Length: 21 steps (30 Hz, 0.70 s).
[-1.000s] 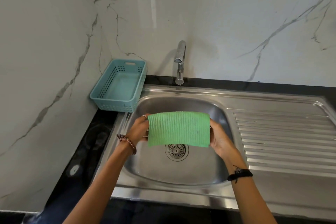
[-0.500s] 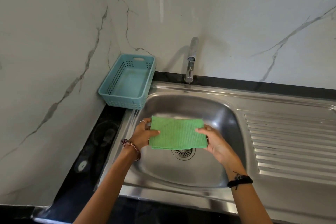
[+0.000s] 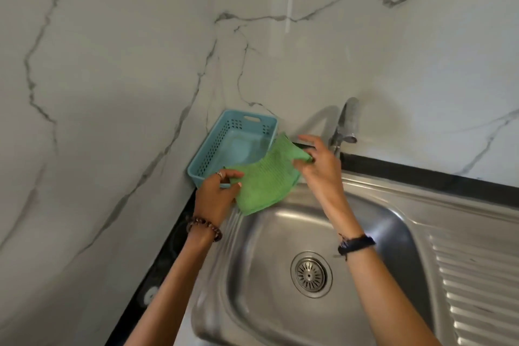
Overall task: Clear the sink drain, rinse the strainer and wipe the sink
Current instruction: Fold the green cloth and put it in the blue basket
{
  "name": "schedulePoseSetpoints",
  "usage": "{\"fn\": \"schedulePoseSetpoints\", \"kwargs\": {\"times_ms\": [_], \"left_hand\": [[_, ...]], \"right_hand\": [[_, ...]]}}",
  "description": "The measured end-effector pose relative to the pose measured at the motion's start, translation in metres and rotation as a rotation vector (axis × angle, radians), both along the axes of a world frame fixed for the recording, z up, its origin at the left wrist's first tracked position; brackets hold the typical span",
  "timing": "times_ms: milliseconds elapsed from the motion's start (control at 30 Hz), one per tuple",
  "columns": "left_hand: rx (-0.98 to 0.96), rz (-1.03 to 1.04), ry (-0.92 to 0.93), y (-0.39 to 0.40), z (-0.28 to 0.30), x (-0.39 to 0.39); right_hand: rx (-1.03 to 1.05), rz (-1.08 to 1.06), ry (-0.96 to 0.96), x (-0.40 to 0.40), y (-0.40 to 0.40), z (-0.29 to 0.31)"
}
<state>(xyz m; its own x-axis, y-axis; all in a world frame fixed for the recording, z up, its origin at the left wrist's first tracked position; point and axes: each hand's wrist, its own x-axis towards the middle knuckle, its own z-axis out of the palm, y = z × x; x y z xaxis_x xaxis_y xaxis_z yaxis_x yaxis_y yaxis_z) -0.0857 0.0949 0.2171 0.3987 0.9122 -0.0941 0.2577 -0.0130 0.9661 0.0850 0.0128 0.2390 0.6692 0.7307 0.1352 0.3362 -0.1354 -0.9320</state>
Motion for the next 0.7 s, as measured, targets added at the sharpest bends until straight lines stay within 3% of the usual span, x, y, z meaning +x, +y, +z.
{"fn": "schedulePoseSetpoints", "kwargs": {"times_ms": [100, 200, 400, 533, 700], "left_hand": [[-0.011, 0.04, -0.001, 0.03, 0.006, 0.006], [0.029, 0.09, 0.117, 0.064, 0.006, 0.012], [0.061, 0.006, 0.699, 0.103, -0.012, 0.03], [0.152, -0.021, 0.92, 0.111, -0.026, 0.047], [0.186, -0.248, 1.189, 0.121, -0.042, 0.058]], "right_hand": [[0.04, 0.054, -0.19, -0.004, 0.054, 0.015], [0.032, 0.111, -0.363, 0.004, 0.11, 0.02], [-0.279, 0.359, -0.555, 0.017, 0.2, -0.012], [-0.357, 0.467, -0.671, 0.02, 0.226, -0.042], [-0.562, 0.479, -0.884, 0.03, 0.232, -0.072]]}}
